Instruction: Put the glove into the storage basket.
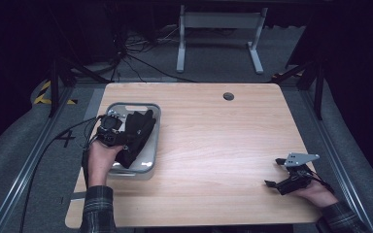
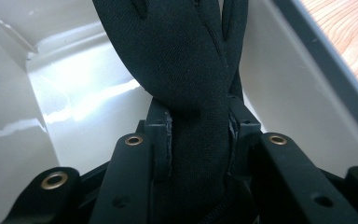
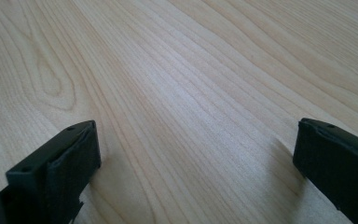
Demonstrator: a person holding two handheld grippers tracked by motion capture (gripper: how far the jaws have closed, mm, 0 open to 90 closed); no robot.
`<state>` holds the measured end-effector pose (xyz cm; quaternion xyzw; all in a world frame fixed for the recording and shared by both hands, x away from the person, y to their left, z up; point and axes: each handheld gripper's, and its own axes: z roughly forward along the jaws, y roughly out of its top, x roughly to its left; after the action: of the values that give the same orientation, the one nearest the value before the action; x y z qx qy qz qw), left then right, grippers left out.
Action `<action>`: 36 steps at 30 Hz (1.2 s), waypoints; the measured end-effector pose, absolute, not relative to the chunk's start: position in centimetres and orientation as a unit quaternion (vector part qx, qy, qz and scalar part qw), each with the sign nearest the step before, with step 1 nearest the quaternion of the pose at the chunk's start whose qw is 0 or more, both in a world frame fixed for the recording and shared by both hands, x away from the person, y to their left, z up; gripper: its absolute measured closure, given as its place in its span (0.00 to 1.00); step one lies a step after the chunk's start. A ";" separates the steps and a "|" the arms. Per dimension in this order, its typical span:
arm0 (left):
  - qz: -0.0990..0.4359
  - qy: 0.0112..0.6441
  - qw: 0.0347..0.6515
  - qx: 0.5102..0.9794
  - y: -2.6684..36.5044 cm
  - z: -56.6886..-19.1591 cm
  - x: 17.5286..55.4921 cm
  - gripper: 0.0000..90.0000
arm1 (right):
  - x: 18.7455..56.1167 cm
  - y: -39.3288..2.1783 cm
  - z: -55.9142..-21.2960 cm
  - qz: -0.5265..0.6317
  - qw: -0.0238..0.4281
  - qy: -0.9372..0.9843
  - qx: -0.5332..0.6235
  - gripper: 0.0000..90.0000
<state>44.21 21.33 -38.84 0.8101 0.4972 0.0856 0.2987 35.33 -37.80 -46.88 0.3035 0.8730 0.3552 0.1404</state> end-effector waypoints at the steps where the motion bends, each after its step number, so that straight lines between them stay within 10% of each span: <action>1: 0.084 0.499 0.297 0.810 21.3 -39.0 44.3 0.75 | 35.3 -37.8 -46.9 0.355 0.140 0.873 0.304 0.01; 15: 0.108 0.499 0.296 0.807 21.2 -39.2 44.4 0.26 | 35.3 -37.8 -46.9 0.355 0.140 0.873 0.304 0.01; 36: 0.109 0.437 0.379 0.808 14.1 -36.4 42.1 0.18 | 35.4 -37.8 -46.9 0.355 0.138 0.874 0.302 0.01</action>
<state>42.10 14.13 -36.36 0.8084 0.4368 0.1089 0.3792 35.37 -37.81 -46.88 0.3023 0.8736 0.3555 0.1382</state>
